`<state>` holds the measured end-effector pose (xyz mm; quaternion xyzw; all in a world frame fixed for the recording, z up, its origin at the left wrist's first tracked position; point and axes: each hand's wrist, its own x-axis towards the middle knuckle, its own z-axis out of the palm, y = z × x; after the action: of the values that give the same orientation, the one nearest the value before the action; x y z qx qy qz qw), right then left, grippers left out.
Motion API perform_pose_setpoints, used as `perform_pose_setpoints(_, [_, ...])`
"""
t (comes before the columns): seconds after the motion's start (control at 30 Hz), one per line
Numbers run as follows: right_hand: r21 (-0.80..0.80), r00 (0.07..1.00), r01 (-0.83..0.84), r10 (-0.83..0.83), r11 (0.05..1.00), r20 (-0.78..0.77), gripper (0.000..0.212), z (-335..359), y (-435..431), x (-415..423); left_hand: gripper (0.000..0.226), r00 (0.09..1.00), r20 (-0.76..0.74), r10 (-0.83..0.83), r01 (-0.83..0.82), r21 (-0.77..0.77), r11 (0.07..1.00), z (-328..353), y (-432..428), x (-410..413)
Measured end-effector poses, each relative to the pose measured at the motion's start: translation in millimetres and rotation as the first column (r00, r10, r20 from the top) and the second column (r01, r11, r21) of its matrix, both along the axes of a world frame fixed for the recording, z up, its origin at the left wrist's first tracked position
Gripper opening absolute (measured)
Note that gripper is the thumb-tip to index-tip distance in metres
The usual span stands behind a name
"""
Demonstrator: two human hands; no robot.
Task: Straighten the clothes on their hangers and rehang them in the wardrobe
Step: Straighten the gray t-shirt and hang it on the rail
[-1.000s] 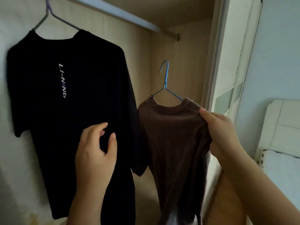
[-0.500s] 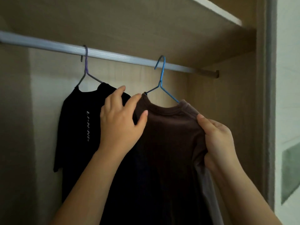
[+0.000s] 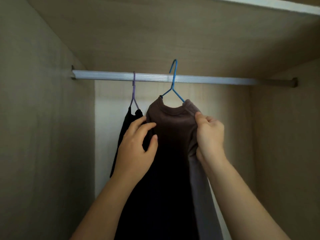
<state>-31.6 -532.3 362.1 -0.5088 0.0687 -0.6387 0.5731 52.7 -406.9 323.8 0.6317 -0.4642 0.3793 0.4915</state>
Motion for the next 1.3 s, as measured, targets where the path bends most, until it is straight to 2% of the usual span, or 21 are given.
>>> perform_pose_setpoints(0.2, [-0.039,0.986,0.082,-0.087,0.996,-0.146,0.046,10,5,31,0.037,0.998,-0.059,-0.031,0.033,0.045,0.998,-2,19,9])
perform_pose_setpoints(0.37, [-0.119,0.954,0.122,-0.15,0.985,-0.261,0.044,-3,4,33,0.043,0.995,-0.09,-0.036,0.04,0.042,0.998,-3,28,4])
perform_pose_setpoints(0.5, [-0.213,0.933,0.158,-0.216,0.964,-0.288,0.039,-17,4,29,0.051,0.991,-0.119,-0.056,0.061,0.039,0.997,-8,30,1])
perform_pose_setpoints(0.67, [-0.449,0.861,0.22,-0.389,0.866,-0.328,0.006,-38,3,9,0.058,0.99,-0.123,-0.062,0.068,0.047,0.997,-21,32,-5])
perform_pose_setpoints(0.8, [-0.597,0.748,0.247,-0.542,0.764,-0.384,0.022,-81,0,-9,0.056,0.979,-0.171,-0.11,0.12,0.049,0.992,-44,37,-7])
perform_pose_setpoints(0.87, [-0.6,0.72,0.247,-0.559,0.761,-0.412,0.032,-106,1,-20,0.052,0.968,-0.215,-0.131,0.142,0.037,0.989,-61,38,-10])
perform_pose_setpoints(1.0, [-0.526,0.707,0.223,-0.507,0.821,-0.493,0.019,-150,5,-47,0.042,0.93,-0.325,-0.173,0.19,0.022,0.981,-98,35,-21])
perform_pose_setpoints(1.1, [-0.503,0.633,0.203,-0.505,0.84,-0.587,0.025,-182,8,-68,0.036,0.875,-0.423,-0.236,0.266,0.011,0.964,-128,34,-31])
perform_pose_setpoints(1.2, [-0.454,0.54,0.201,-0.485,0.868,-0.688,0.015,-216,13,-90,0.03,0.817,-0.52,-0.249,0.31,0.031,0.95,-157,35,-38])
perform_pose_setpoints(1.3, [-0.387,0.498,0.234,-0.451,0.892,-0.74,0.015,-249,19,-114,0.035,0.76,-0.593,-0.266,0.367,0.053,0.929,-184,39,-45])
